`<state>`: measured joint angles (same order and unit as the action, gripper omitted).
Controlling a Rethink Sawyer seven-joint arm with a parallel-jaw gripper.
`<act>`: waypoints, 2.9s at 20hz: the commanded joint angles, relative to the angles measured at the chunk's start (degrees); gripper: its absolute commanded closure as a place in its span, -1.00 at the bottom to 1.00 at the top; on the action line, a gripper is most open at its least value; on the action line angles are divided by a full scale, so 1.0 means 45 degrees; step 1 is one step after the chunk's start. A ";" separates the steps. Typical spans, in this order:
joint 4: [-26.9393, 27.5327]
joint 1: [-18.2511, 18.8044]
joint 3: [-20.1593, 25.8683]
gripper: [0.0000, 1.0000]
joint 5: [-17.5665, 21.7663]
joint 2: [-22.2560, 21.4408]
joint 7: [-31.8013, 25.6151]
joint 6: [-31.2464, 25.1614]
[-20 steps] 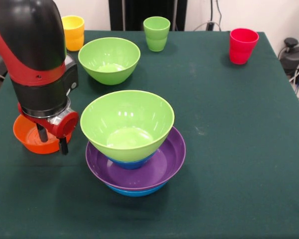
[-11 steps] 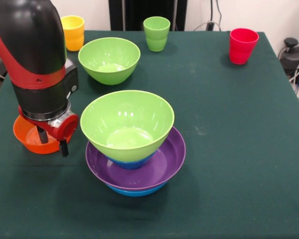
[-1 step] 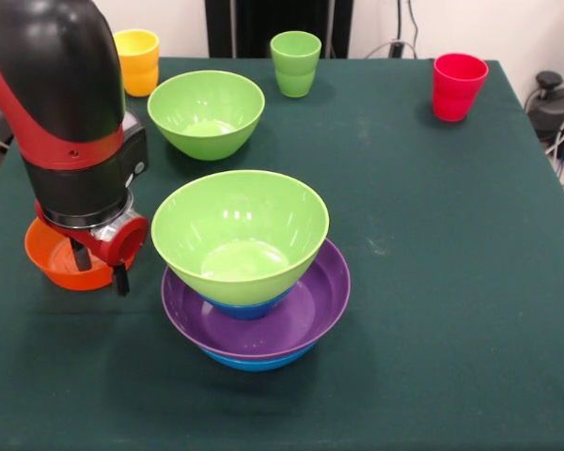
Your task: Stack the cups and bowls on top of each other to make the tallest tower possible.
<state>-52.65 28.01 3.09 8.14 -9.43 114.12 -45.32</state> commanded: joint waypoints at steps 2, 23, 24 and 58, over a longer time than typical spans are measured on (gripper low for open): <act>-0.0219 -0.0032 0.0745 1.00 0.0195 0.0008 -0.0156 0.0622; -0.0637 0.0336 0.0714 1.00 -0.0005 -0.2056 -0.1327 -0.1302; -0.0709 0.0333 0.0704 1.00 -0.0035 -0.2288 -0.1371 -0.1474; 0.1097 -0.1350 0.0727 1.00 -0.0219 -0.6575 -0.0580 -0.7438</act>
<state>-50.65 25.19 2.91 6.24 -37.83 114.13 -70.53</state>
